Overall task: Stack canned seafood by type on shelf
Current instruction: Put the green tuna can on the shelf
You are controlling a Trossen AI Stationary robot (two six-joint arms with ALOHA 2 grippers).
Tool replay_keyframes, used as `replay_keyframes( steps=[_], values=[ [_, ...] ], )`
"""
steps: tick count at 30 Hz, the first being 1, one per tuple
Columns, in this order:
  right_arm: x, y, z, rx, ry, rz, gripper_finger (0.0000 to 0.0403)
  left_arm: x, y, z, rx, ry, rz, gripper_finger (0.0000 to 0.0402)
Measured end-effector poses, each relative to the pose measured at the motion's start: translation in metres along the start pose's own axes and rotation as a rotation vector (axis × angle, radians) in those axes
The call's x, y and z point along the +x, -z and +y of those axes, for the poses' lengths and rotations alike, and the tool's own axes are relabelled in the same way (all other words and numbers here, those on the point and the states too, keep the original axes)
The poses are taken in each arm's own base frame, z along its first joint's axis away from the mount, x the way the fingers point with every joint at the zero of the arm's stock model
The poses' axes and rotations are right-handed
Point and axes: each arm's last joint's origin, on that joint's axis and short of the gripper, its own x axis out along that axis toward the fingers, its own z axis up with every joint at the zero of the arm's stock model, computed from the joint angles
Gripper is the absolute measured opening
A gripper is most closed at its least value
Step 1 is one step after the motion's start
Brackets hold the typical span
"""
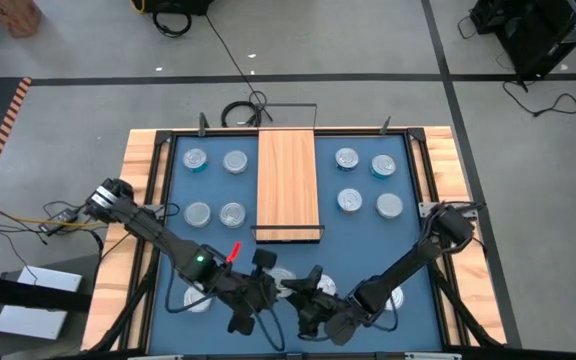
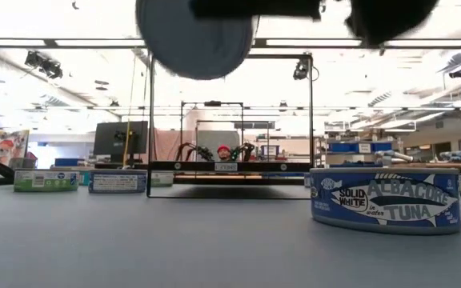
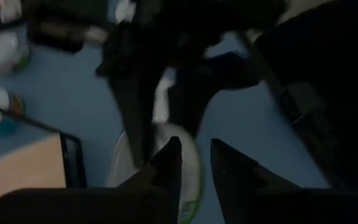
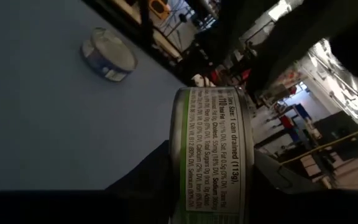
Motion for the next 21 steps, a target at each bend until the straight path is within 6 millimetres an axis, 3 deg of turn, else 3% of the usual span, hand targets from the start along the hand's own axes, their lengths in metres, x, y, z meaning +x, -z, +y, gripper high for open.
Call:
replay_keyframes(
  steps=[3, 8, 11, 16, 21],
  values=[
    [-0.01, -0.01, -0.017, -0.028, -0.001, -0.012, 0.0138, -0.012, -0.012, 0.002, 0.023, -0.017, -0.028, 0.0082],
    [-0.023, -0.019, -0.044, -0.102, -0.008, 0.008, 0.0138, -0.039, -0.019, 0.014, 0.012, -0.046, -0.111, 0.0019],
    [-0.03, -0.025, -0.062, -0.144, 0.007, 0.008, 0.0138, -0.052, -0.02, 0.02, 0.003, -0.06, -0.207, 0.0007],
    [-0.034, -0.028, -0.095, -0.217, 0.034, 0.032, 0.0138, -0.065, -0.007, 0.04, -0.043, -0.102, -0.323, 0.0003],
    [-0.021, -0.017, -0.129, -0.303, 0.054, 0.125, 0.0138, -0.06, 0.02, 0.063, -0.097, -0.121, -0.386, 0.0002]
  ],
)
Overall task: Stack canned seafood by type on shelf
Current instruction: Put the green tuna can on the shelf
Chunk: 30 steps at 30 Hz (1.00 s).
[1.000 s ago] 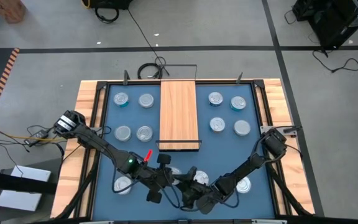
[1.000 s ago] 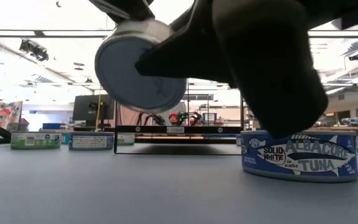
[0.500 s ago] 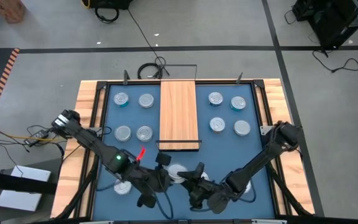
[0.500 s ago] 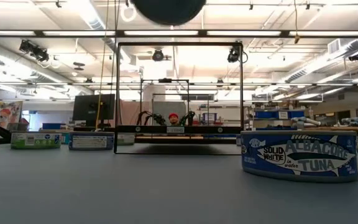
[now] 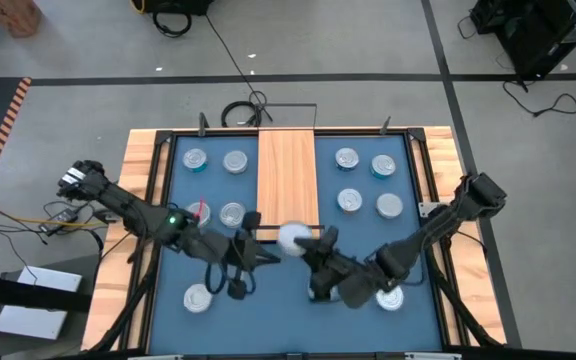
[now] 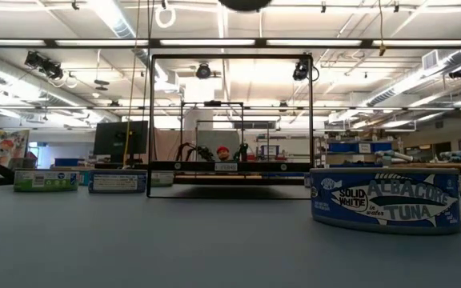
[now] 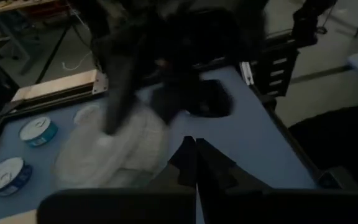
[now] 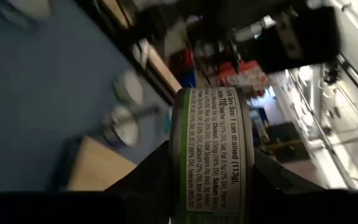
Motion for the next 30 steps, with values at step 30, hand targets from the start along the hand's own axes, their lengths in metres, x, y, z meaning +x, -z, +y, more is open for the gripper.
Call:
replay_keyframes(
  steps=[30],
  values=[
    [0.118, 0.208, -0.154, 0.062, -0.206, 0.204, 0.0138, -0.03, 0.081, 0.119, -0.113, -0.228, -0.099, 0.0001]
  ],
)
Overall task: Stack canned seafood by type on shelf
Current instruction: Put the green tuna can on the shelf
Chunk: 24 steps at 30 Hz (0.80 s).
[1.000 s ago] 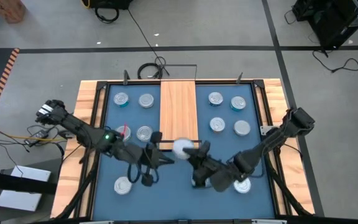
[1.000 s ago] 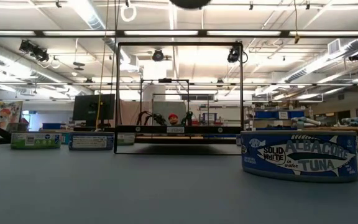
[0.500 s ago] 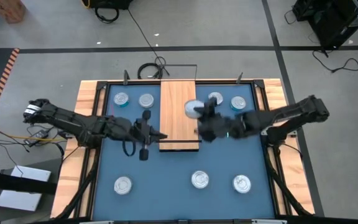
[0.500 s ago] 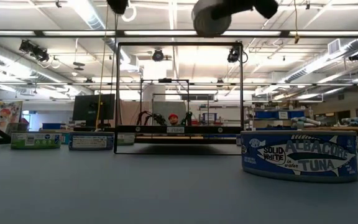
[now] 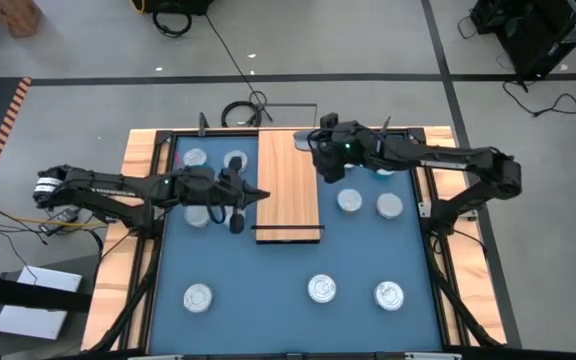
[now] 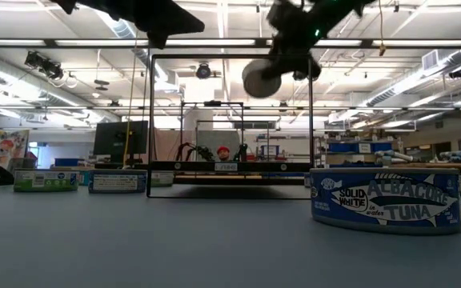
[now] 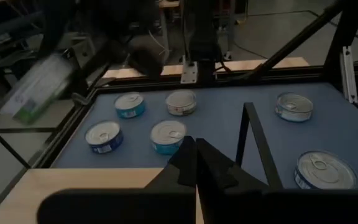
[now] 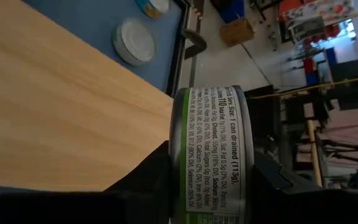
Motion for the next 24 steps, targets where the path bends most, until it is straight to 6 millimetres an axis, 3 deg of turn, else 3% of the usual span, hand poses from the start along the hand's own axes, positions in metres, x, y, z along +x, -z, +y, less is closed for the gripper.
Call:
replay_keyframes(
  steps=[5, 16, 24],
  values=[
    [0.036, 0.029, 0.016, -0.034, -0.01, 0.011, 0.0138, 0.001, 0.0, 0.009, 0.001, 0.013, -0.005, 0.0001],
    [0.092, 0.075, 0.032, -0.012, -0.064, -0.011, 0.0138, 0.001, -0.001, 0.018, -0.006, -0.009, -0.025, 0.0],
    [0.115, 0.088, 0.043, 0.001, -0.078, 0.002, 0.0138, 0.001, -0.001, 0.022, -0.005, -0.024, -0.031, 0.0]
  ],
)
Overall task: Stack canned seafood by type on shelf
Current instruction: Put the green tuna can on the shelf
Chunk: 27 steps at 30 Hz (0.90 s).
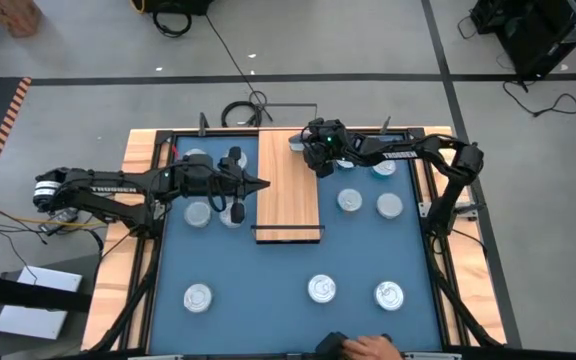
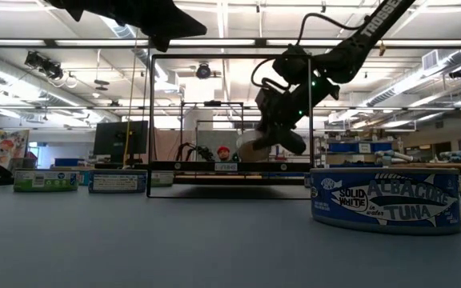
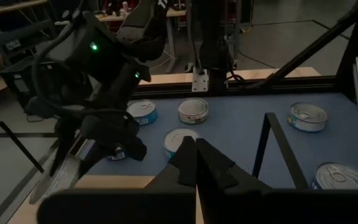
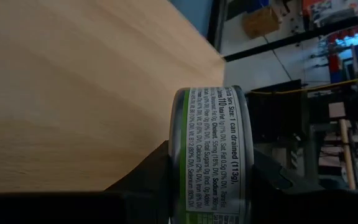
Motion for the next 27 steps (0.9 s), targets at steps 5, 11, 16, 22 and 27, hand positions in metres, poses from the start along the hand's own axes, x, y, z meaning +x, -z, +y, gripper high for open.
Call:
replay_keyframes(
  steps=[5, 11, 16, 22, 27],
  values=[
    [-0.0012, -0.0005, 0.0004, 0.02, -0.021, -0.016, 0.0138, 0.0, 0.0003, 0.0012, -0.001, -0.004, 0.002, 0.0],
    [-0.001, 0.0018, 0.0048, 0.063, -0.068, 0.001, 0.0181, 0.0, 0.001, 0.001, -0.005, 0.004, 0.009, 0.0],
    [-0.0011, 0.0022, 0.006, 0.11, -0.084, 0.003, 0.0194, 0.0001, 0.0013, 0.0008, -0.008, 0.012, 0.011, 0.0],
    [-0.0014, 0.0018, 0.0068, 0.138, -0.093, 0.001, 0.0196, 0.0001, 0.0019, 0.0006, -0.009, 0.015, 0.017, 0.0001],
    [-0.0015, 0.0012, 0.0072, 0.178, -0.097, 0.001, 0.0214, 0.0001, 0.0025, 0.0002, -0.01, 0.027, 0.023, 0.0002]
  ],
)
